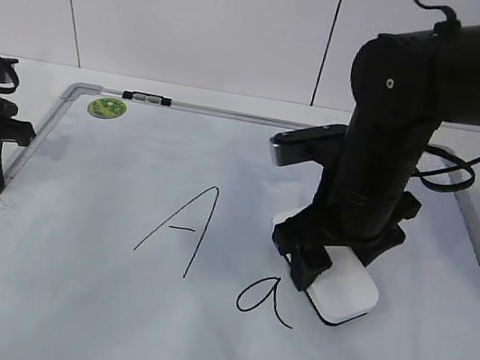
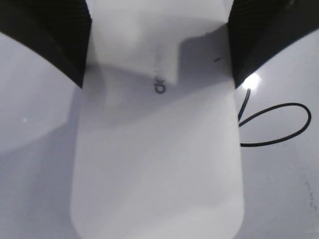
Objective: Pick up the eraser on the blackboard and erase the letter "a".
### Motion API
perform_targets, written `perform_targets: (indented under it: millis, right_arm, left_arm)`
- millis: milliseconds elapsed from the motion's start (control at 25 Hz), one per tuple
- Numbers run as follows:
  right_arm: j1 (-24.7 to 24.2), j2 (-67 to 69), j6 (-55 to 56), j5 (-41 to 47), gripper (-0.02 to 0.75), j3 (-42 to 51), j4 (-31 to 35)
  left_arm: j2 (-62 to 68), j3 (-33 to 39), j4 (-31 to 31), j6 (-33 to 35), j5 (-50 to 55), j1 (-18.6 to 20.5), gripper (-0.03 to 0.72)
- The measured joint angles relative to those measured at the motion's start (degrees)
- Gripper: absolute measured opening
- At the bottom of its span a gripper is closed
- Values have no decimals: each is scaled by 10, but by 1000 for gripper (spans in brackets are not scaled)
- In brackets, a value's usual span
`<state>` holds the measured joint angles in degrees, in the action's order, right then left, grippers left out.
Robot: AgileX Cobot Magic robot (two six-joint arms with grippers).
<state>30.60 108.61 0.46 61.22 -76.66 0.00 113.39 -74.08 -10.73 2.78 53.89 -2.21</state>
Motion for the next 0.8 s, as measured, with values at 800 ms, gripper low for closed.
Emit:
perform_targets:
  millis: [800]
  right_arm:
    - [1,32,-5,-11,561,-5,9]
  left_arm:
    - [0,0,-1,0,-5,0,16]
